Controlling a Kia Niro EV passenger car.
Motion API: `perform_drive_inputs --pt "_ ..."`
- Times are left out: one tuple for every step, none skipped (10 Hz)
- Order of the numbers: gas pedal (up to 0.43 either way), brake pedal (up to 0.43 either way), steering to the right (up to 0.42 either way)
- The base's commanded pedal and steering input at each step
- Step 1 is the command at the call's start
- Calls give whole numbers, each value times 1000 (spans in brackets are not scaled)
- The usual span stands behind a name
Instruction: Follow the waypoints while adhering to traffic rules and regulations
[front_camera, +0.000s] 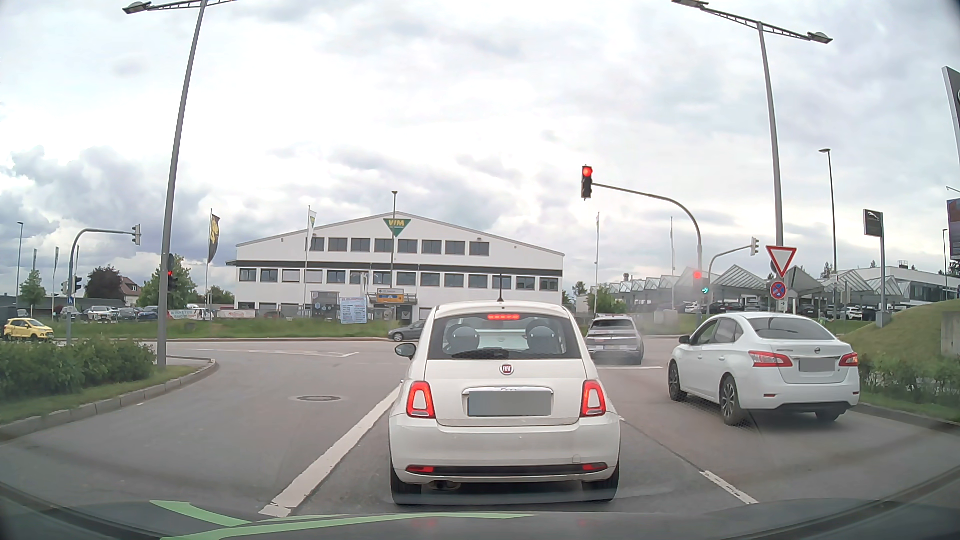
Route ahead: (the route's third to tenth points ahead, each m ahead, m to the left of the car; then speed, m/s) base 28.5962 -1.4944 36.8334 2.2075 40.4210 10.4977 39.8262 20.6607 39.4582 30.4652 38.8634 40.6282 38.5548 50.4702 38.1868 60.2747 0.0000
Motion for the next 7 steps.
perform_drive_inputs --pt "0 341 -1" --pt "0 341 -1" --pt "0 341 -1" --pt "0 341 -1" --pt "0 341 -1" --pt "0 341 -1" --pt "0 348 -1"
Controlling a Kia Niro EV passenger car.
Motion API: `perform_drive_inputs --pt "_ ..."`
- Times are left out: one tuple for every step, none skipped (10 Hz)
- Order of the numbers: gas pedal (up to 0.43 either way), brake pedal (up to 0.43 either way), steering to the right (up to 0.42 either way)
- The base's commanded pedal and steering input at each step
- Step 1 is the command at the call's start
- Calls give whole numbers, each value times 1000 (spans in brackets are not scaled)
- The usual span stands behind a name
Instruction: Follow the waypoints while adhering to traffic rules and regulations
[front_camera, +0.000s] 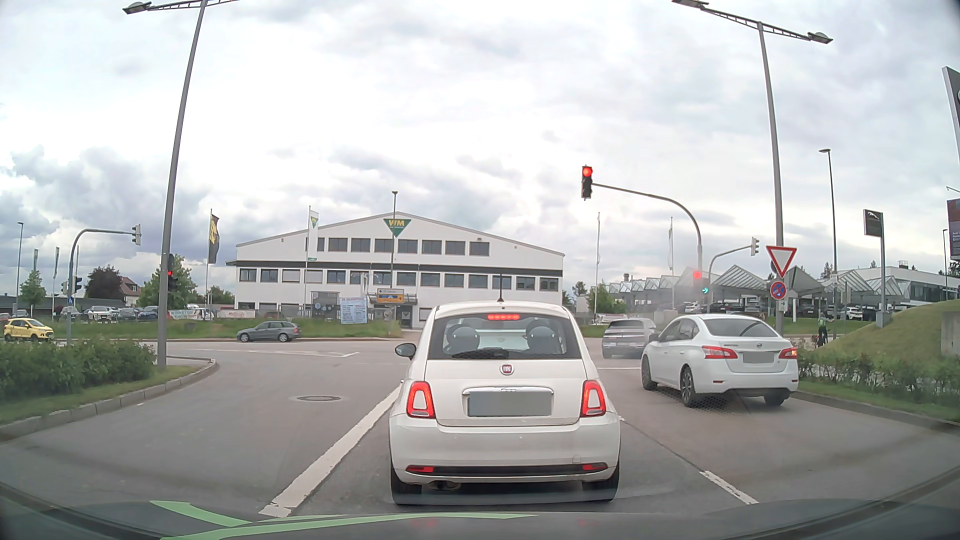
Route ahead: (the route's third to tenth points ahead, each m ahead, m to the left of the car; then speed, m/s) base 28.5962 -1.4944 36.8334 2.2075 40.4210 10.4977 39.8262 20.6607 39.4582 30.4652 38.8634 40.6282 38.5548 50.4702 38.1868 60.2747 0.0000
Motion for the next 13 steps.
perform_drive_inputs --pt "0 341 -1" --pt "0 341 -1" --pt "0 341 -1" --pt "0 341 -1" --pt "0 341 -1" --pt "0 341 -1" --pt "0 348 -1" --pt "0 341 -1" --pt "0 341 -1" --pt "0 341 -1" --pt "0 348 -1" --pt "0 341 -1" --pt "0 348 -1"
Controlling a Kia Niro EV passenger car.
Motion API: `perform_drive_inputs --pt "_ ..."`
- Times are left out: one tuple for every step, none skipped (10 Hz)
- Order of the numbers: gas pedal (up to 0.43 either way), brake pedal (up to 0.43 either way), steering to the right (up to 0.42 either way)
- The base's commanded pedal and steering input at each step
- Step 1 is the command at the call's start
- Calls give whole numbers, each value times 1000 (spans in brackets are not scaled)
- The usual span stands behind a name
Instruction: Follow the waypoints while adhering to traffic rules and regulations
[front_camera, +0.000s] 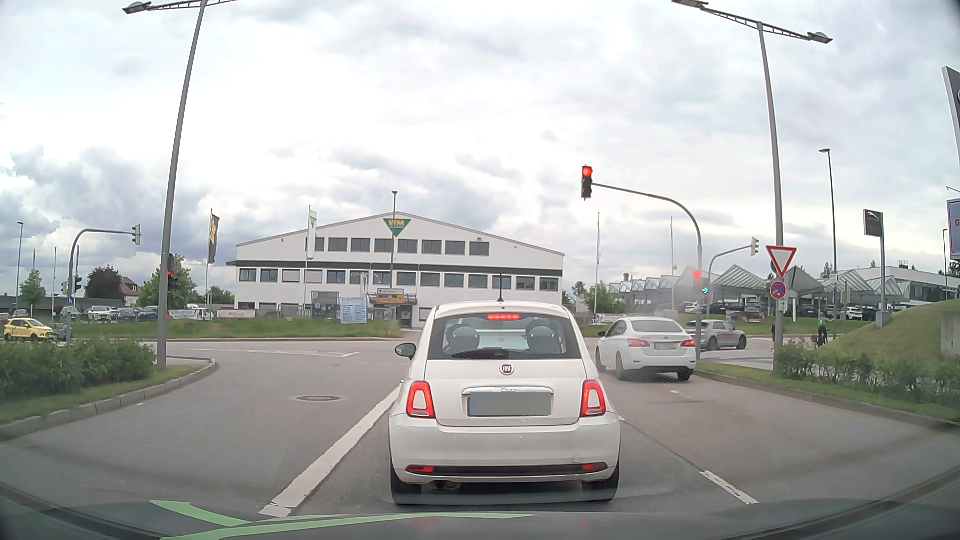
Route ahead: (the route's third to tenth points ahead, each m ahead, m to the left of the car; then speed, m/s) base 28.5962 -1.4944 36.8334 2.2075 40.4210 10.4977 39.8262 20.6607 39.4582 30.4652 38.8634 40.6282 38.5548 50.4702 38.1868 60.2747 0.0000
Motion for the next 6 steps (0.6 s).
perform_drive_inputs --pt "0 348 -1" --pt "0 341 -1" --pt "0 348 -1" --pt "0 341 -1" --pt "0 348 -1" --pt "0 348 -1"
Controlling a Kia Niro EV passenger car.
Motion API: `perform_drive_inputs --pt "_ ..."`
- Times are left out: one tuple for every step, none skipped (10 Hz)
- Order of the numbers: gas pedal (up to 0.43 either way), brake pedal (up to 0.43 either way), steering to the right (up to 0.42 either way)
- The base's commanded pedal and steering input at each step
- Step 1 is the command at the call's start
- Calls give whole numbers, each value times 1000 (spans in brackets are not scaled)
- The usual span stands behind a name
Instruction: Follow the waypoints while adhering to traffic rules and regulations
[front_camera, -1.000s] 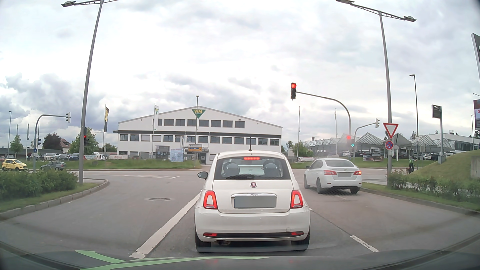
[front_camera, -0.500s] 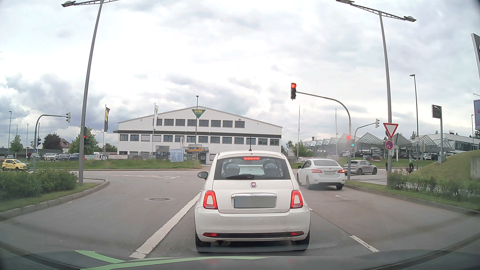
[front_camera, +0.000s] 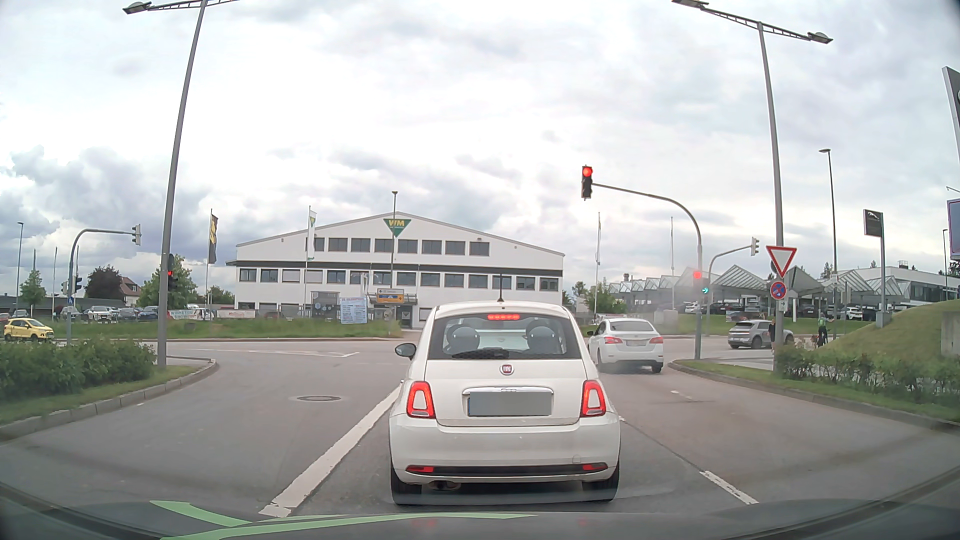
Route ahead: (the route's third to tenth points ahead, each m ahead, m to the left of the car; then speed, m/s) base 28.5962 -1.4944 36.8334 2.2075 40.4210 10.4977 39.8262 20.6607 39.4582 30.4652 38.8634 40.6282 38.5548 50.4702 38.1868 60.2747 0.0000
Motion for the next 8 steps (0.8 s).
perform_drive_inputs --pt "0 341 -1" --pt "0 348 -1" --pt "0 348 -1" --pt "0 341 -1" --pt "0 348 -1" --pt "0 348 -1" --pt "0 341 -1" --pt "0 348 -1"
